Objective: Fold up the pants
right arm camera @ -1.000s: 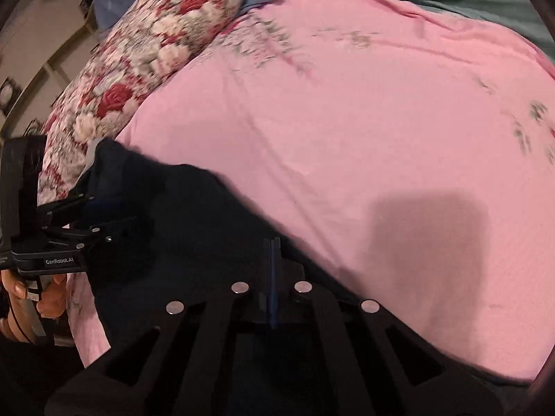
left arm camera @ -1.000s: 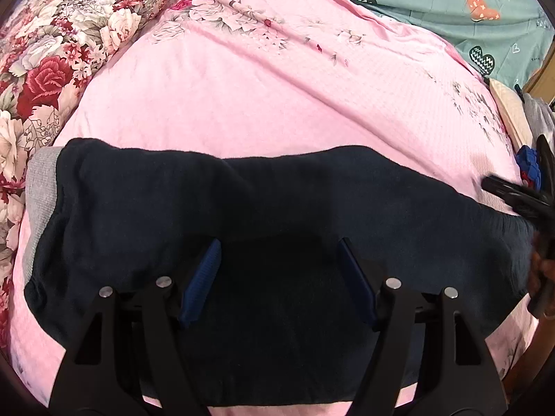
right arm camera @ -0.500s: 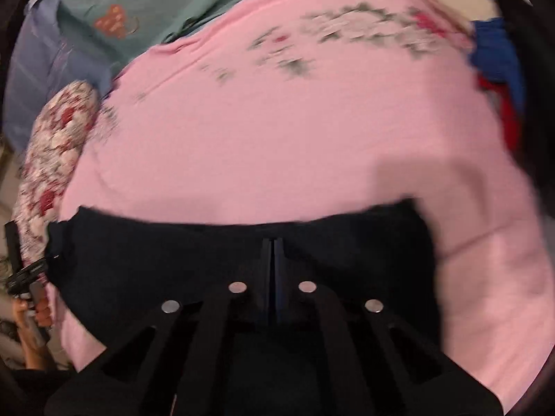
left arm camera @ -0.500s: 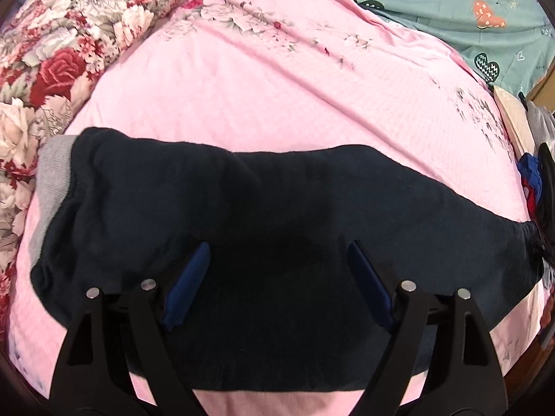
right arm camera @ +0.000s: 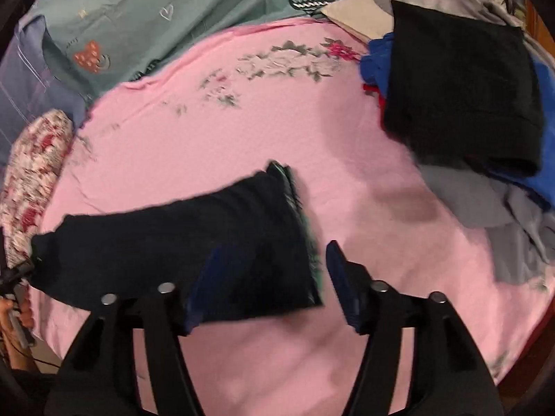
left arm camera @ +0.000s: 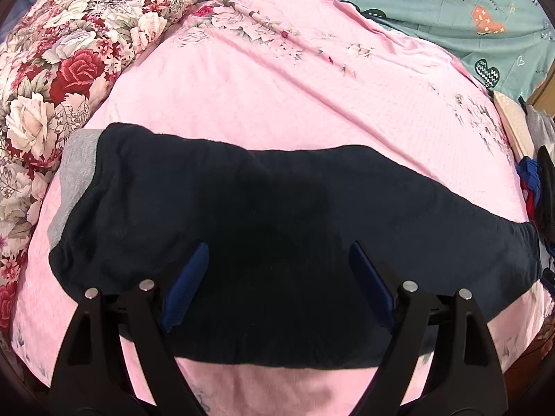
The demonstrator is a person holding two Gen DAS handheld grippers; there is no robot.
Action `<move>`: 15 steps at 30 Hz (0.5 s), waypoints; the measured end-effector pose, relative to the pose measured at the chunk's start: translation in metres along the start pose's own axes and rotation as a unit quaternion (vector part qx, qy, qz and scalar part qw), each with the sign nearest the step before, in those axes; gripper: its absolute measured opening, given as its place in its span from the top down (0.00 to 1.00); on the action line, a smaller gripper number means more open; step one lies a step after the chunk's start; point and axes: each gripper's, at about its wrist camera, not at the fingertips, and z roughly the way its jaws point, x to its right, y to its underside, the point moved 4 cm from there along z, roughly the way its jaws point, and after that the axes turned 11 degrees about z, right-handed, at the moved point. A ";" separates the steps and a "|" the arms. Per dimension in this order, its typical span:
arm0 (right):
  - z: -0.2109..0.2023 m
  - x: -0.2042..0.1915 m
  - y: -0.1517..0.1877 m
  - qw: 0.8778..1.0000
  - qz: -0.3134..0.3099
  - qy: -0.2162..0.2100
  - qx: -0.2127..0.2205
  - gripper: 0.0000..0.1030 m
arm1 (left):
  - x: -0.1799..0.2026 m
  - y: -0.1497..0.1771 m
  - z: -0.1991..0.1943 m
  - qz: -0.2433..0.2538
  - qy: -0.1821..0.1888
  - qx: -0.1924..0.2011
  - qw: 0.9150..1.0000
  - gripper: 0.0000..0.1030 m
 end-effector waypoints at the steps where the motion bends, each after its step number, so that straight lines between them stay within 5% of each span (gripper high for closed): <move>1: 0.003 0.002 0.004 1.000 0.014 -0.007 -0.009 0.37 | 0.000 0.000 0.000 0.001 0.002 -0.001 1.000 0.17; 8: 0.012 0.013 0.027 0.992 0.098 -0.052 -0.062 0.37 | 0.001 0.007 0.003 0.002 0.021 -0.005 1.000 0.17; 15: 0.020 0.007 0.019 0.990 0.112 -0.069 -0.043 0.37 | 0.017 0.013 0.015 0.034 -0.008 -0.007 0.999 0.16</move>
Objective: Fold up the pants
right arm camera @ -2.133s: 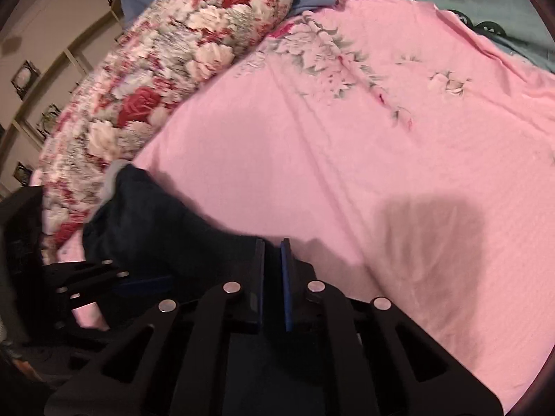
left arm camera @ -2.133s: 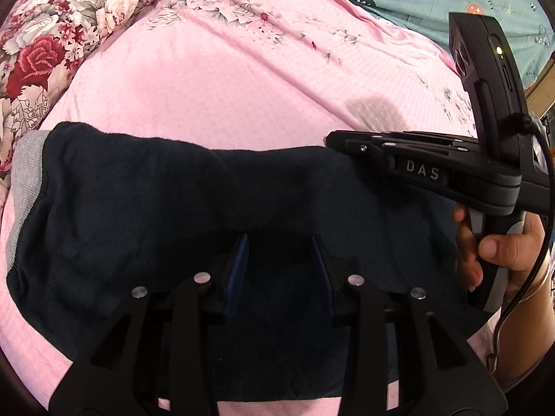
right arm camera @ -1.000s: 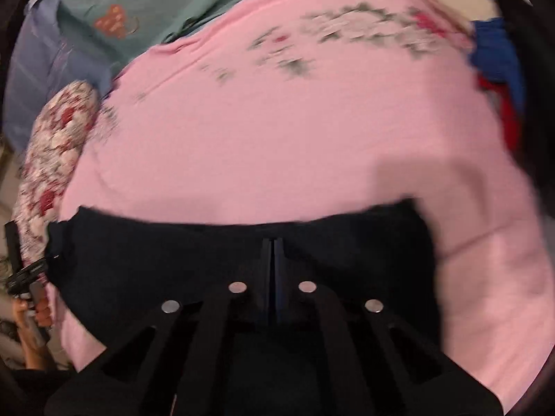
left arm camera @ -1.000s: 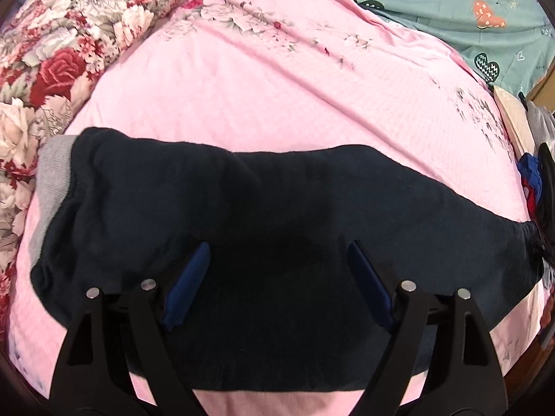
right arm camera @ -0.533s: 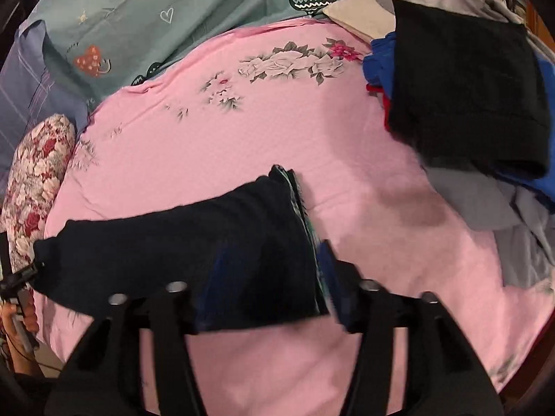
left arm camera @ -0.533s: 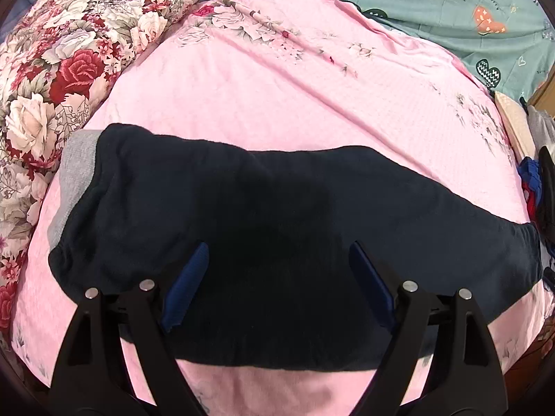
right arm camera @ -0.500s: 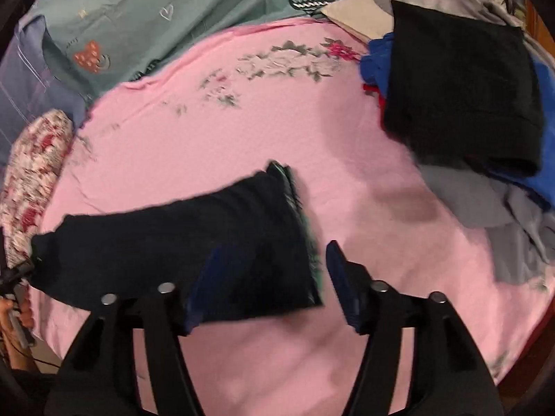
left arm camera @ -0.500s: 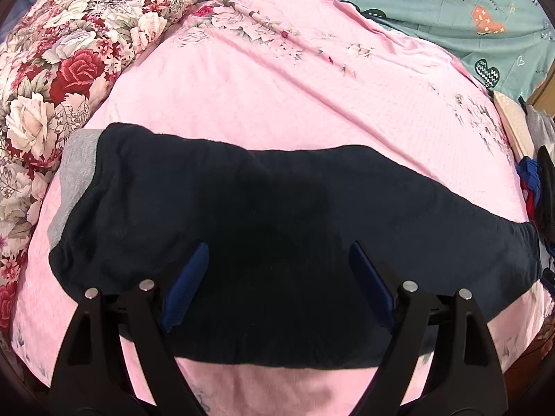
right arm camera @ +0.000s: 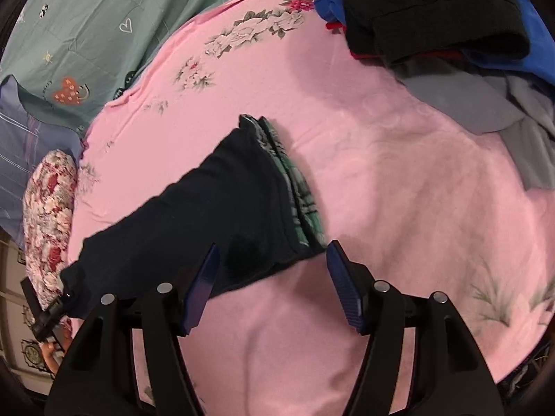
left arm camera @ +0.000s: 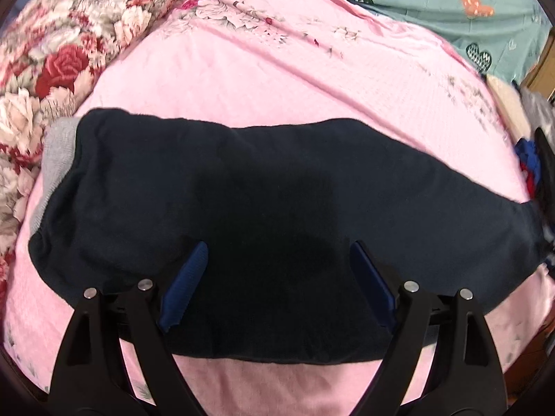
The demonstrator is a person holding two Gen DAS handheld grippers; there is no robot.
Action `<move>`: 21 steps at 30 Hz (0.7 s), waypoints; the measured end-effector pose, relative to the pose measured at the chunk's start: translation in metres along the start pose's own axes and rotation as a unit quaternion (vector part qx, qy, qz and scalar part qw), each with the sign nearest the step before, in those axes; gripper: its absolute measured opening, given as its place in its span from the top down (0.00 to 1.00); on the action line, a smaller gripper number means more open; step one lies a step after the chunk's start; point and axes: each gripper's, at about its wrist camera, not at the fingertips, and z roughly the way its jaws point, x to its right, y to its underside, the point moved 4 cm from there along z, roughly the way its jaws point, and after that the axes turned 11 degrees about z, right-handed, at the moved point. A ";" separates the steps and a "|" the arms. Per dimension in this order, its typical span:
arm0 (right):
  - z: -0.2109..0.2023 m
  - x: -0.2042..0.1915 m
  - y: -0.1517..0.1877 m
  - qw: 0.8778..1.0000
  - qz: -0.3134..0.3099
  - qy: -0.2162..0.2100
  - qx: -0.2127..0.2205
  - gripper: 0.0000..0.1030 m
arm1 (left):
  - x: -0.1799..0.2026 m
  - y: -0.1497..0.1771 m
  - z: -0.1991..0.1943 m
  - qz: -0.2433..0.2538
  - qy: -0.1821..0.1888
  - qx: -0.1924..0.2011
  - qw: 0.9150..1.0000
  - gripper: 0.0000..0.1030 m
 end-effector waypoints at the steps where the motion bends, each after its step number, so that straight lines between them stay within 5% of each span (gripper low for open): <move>1: 0.003 -0.002 -0.003 1.000 -0.001 -0.002 0.007 0.37 | 0.004 0.001 0.001 0.012 -0.013 -0.002 1.000 0.16; 6: 0.014 -0.008 -0.011 0.999 0.004 -0.012 0.036 0.39 | 0.005 0.001 0.001 0.018 -0.018 0.000 1.000 0.15; 7: 0.014 -0.009 -0.010 0.999 0.004 -0.010 0.038 0.45 | 0.003 0.001 0.000 0.011 -0.011 0.000 1.000 0.15; 8: 0.019 -0.008 -0.008 1.000 0.009 -0.018 0.023 0.70 | 0.001 0.000 -0.002 0.004 -0.003 0.001 1.000 0.15; 9: 0.023 -0.007 -0.007 0.999 0.018 -0.027 0.011 0.81 | -0.001 -0.001 -0.003 -0.004 0.005 0.001 1.000 0.15; 12: 0.016 -0.013 -0.006 1.000 0.012 -0.022 0.019 0.82 | -0.003 -0.003 -0.006 -0.016 0.024 0.003 1.000 0.15; 17: -0.018 -0.074 -0.003 0.995 -0.042 -0.083 0.027 0.82 | 0.004 -0.002 -0.017 -0.005 0.041 0.029 0.999 0.16; 21: -0.013 -0.137 0.018 0.982 -0.071 -0.174 -0.035 0.82 | 0.003 0.003 -0.019 -0.012 0.047 0.027 0.998 0.16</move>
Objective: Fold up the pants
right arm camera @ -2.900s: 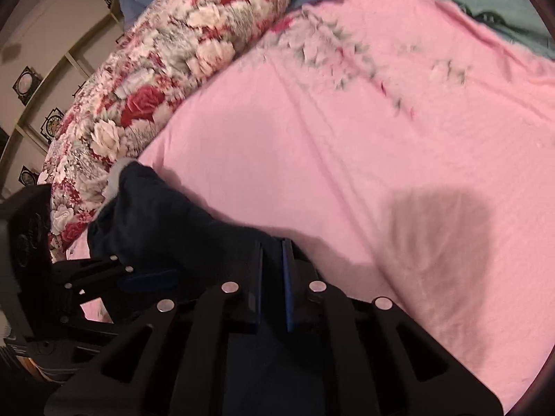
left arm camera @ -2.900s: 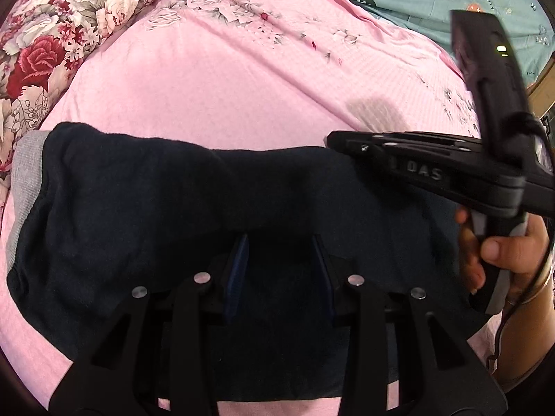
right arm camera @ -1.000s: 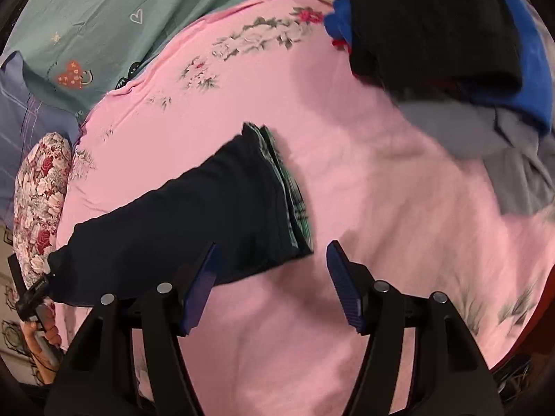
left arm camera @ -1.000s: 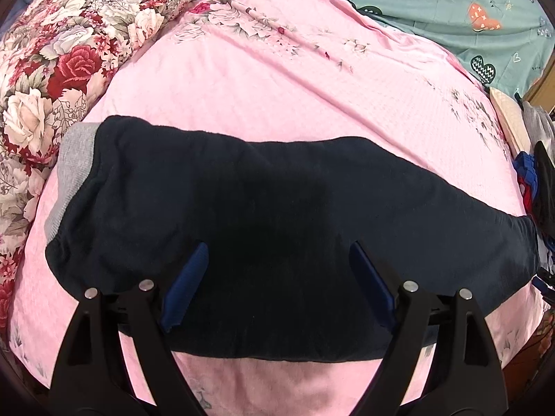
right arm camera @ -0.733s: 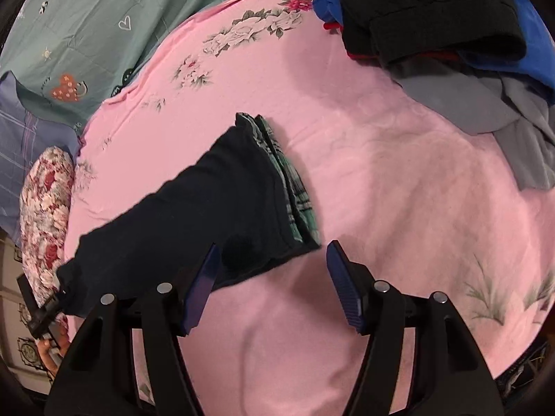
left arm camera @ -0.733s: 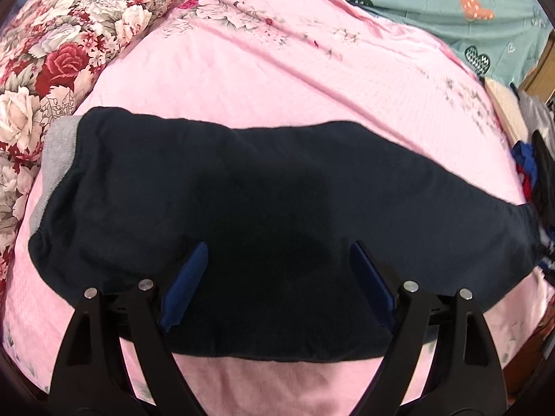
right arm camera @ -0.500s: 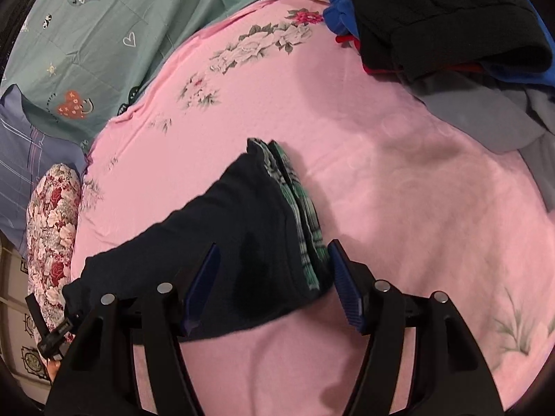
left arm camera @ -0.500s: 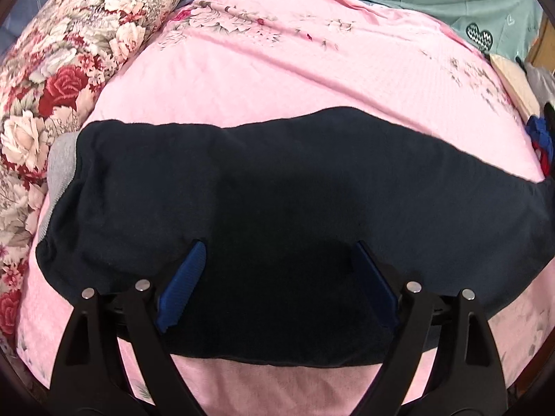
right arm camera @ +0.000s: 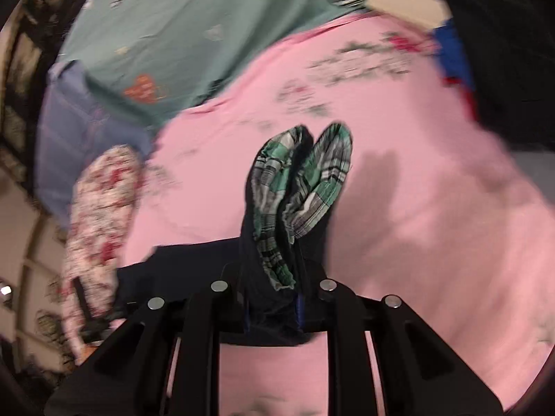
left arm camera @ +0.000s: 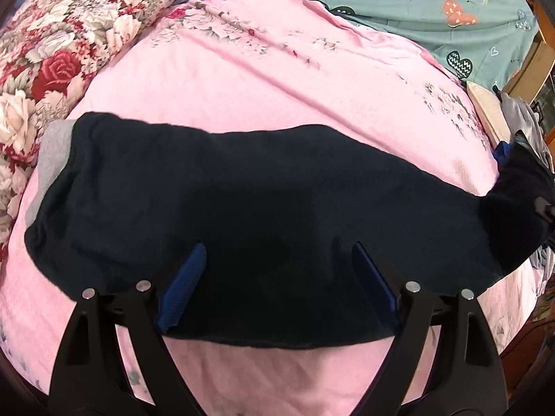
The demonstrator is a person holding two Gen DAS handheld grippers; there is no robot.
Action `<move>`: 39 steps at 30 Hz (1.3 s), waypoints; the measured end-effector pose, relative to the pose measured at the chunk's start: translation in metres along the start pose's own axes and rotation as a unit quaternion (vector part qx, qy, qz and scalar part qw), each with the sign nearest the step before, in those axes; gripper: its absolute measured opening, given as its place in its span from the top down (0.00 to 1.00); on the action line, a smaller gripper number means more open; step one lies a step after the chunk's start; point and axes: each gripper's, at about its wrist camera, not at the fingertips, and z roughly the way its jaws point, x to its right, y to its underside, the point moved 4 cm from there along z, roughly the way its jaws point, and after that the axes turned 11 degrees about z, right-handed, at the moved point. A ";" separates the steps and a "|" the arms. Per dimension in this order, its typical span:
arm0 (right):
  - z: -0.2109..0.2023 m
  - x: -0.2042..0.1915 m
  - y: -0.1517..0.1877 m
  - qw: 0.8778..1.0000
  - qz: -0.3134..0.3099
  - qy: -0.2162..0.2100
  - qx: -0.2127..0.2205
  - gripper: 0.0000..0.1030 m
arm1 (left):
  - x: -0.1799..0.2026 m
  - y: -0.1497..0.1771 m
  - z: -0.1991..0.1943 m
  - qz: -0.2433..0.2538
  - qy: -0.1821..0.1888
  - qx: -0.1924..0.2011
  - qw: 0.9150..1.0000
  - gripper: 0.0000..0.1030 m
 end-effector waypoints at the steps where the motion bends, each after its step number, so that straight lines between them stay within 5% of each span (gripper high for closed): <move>1: 0.010 -0.011 0.004 1.000 -0.008 -0.009 -0.015 0.82 | -0.003 0.001 -0.002 -0.002 -0.007 0.002 1.000 0.16; 8: 0.125 -0.065 0.061 0.987 -0.090 0.006 -0.130 0.82 | -0.008 0.002 -0.008 -0.009 -0.003 0.009 1.000 0.16; 13: 0.168 -0.070 0.084 0.978 -0.135 0.059 -0.148 0.75 | 0.001 -0.004 -0.006 0.000 0.011 0.008 1.000 0.15; 17: 0.164 -0.086 0.092 0.966 -0.173 0.030 -0.189 0.31 | 0.015 -0.011 -0.010 0.018 0.020 0.013 1.000 0.15; 20: 0.148 -0.092 0.090 0.960 -0.169 -0.018 -0.221 0.28 | 0.026 -0.017 -0.014 0.034 0.028 0.020 0.999 0.15; 23: 0.122 -0.084 0.061 0.972 -0.154 -0.029 -0.173 0.28 | 0.040 -0.026 -0.015 0.040 0.044 0.023 0.998 0.15; 26: 0.095 -0.048 0.013 0.989 -0.119 0.049 -0.068 0.29 | 0.061 -0.036 -0.014 0.056 0.068 0.025 0.996 0.15; 28: 0.087 -0.024 -0.007 0.990 -0.095 0.098 -0.023 0.39 | 0.077 -0.040 -0.012 0.068 0.080 0.022 0.994 0.15; 32: 0.106 -0.009 -0.010 0.988 -0.101 0.116 -0.032 0.61 | 0.104 -0.048 -0.007 0.084 0.098 0.014 0.992 0.15; 35: 0.129 -0.004 -0.007 0.977 -0.130 0.161 -0.041 0.63 | 0.122 -0.051 -0.002 0.101 0.096 0.009 0.990 0.15; 39: 0.118 -0.005 -0.008 0.961 -0.171 0.216 0.010 0.59 | 0.140 -0.054 0.003 0.110 0.115 0.002 0.987 0.15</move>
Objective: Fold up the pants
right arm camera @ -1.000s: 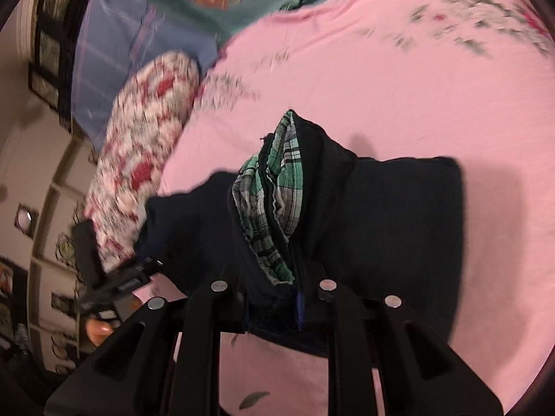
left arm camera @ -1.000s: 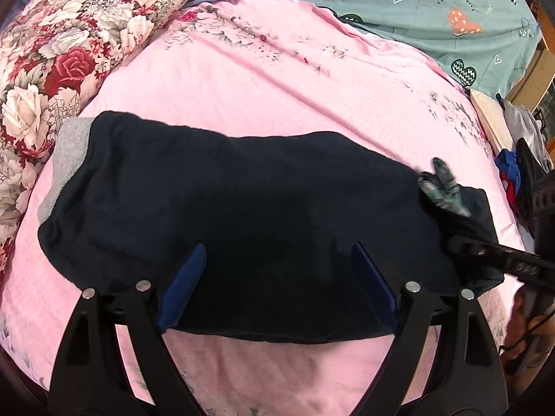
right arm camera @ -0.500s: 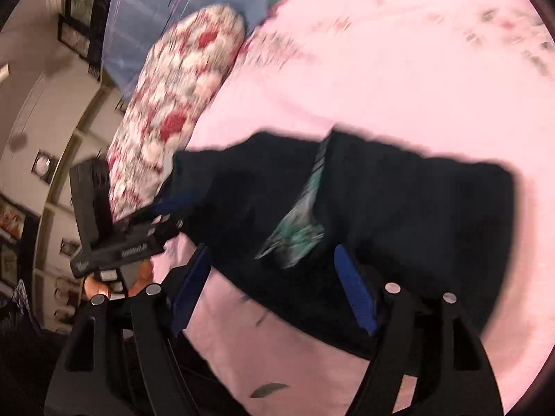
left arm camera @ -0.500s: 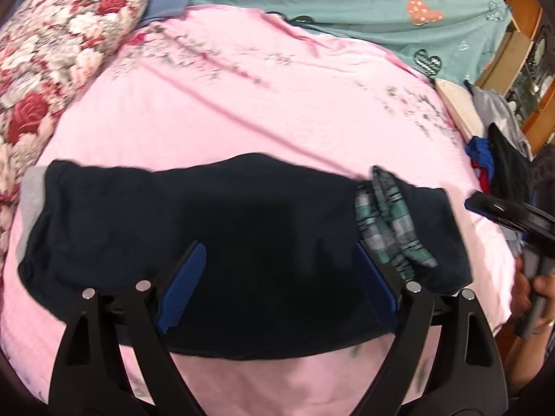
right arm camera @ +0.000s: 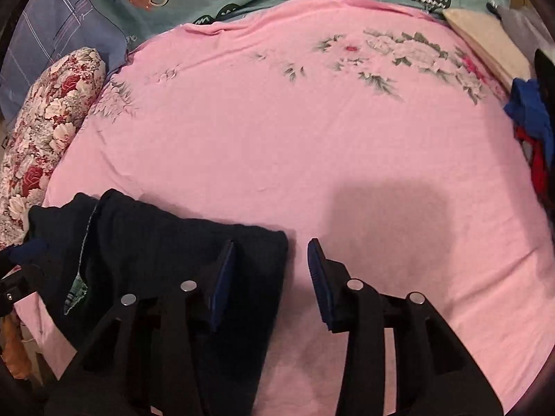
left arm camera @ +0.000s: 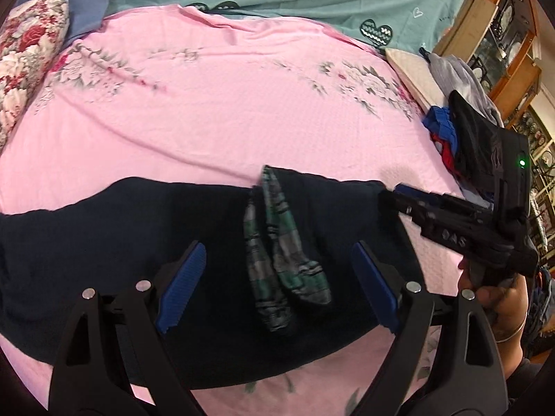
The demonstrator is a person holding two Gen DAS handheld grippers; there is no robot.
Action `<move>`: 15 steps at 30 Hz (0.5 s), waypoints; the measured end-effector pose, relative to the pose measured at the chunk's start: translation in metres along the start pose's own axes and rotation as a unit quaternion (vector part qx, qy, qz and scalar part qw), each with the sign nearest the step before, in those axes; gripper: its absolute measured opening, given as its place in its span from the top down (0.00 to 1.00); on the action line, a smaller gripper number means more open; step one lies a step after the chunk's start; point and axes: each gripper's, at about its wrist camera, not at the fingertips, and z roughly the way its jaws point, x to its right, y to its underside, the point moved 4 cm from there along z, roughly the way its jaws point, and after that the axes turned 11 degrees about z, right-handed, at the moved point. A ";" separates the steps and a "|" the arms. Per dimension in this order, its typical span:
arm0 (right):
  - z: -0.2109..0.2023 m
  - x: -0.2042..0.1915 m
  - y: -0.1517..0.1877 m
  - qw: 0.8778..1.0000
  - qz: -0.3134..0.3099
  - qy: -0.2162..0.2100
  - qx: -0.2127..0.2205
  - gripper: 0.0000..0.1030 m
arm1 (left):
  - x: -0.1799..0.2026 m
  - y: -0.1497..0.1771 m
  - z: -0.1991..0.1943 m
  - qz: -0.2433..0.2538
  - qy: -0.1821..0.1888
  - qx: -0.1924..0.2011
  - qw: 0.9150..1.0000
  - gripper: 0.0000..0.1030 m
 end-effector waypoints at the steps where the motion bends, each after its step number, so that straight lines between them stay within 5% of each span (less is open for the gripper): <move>1: -0.005 0.000 0.001 1.000 -0.004 -0.008 0.008 0.59 | 0.005 -0.002 0.002 0.004 0.004 0.000 1.000 0.15; 4: -0.016 -0.006 0.011 0.996 -0.002 -0.090 -0.017 0.59 | 0.016 -0.003 0.012 0.022 0.006 -0.010 1.000 0.15; 8: -0.023 0.001 0.027 0.996 -0.011 -0.082 -0.027 0.58 | 0.016 0.006 0.025 0.021 0.000 -0.037 0.999 0.15; 13: -0.028 0.005 0.043 0.994 -0.003 -0.097 -0.044 0.53 | -0.019 0.029 0.036 -0.015 -0.056 -0.069 0.996 0.15; 15: -0.027 0.008 0.043 0.994 0.005 -0.100 -0.045 0.51 | -0.034 0.040 0.030 -0.051 -0.031 -0.060 0.996 0.14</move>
